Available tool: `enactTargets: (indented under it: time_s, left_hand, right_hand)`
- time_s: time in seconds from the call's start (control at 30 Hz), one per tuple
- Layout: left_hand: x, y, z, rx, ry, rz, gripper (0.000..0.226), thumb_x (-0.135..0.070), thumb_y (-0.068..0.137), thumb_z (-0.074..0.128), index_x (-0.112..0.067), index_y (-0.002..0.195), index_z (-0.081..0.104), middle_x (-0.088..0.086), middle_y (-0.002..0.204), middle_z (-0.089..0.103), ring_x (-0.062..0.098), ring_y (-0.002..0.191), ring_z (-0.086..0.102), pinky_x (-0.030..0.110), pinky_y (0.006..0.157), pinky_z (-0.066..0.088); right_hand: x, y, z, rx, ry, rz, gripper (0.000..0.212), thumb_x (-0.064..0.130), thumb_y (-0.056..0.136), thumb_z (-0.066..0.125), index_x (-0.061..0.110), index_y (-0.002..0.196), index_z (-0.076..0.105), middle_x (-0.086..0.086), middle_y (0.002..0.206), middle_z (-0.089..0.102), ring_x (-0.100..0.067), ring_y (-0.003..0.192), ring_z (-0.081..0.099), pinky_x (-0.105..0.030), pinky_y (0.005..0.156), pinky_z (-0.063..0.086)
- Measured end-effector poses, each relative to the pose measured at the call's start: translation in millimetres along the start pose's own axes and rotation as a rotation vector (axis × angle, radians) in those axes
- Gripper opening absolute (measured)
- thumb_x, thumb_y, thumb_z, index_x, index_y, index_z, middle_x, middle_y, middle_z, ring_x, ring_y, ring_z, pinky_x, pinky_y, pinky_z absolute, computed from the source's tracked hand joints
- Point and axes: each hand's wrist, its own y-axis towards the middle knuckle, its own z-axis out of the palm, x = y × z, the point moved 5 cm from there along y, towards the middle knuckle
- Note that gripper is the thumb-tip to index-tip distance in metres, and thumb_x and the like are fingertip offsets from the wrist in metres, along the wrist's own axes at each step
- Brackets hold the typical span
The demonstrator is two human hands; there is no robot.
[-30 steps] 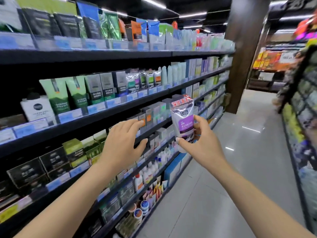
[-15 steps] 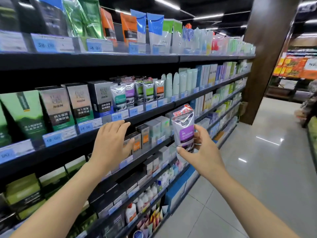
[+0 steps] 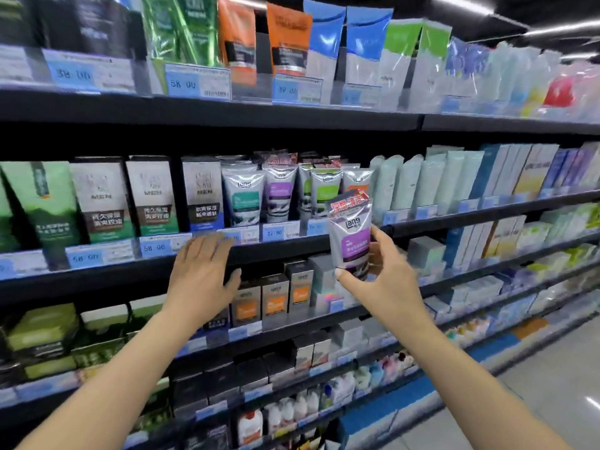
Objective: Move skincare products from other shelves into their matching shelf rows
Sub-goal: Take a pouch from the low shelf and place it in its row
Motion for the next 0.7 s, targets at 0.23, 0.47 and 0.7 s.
enactTargets:
  time_s: [0.23,0.47,0.7]
  left_hand:
    - [6,6,2,0.047,0.058,-0.068,0.059,-0.045,0.085,0.036,-0.008,0.126,0.056,0.010,0.126,0.057,0.030,0.116,0.048,0.048,0.100,0.039]
    - [7,17,-3,-0.010,0.048,-0.032,0.054,-0.042,0.085,0.039,-0.008,0.124,0.058,0.007,0.115,0.061,0.027,0.107,0.052,0.041,0.092,0.044]
    - [11,20,2,0.009,0.048,0.053,0.053,-0.042,0.086,0.040,-0.012,0.126,0.058,0.002,0.117,0.060,0.023,0.110,0.053,0.039,0.096,0.043]
  right_hand:
    - [5,69,21,0.035,0.101,-0.100,0.068,0.027,0.073,0.079,0.030,0.128,0.039,0.020,0.103,0.057,0.018,0.089,0.052,0.001,0.070,0.039]
    - [24,126,61,0.013,0.154,-0.129,0.069,0.027,0.072,0.080,0.031,0.126,0.036,0.009,0.103,0.062,-0.001,0.089,0.060,-0.015,0.075,0.047]
    - [25,153,102,0.009,0.165,-0.109,0.064,0.023,0.074,0.080,0.039,0.116,0.035,0.014,0.103,0.060,0.004,0.087,0.059,-0.011,0.073,0.049]
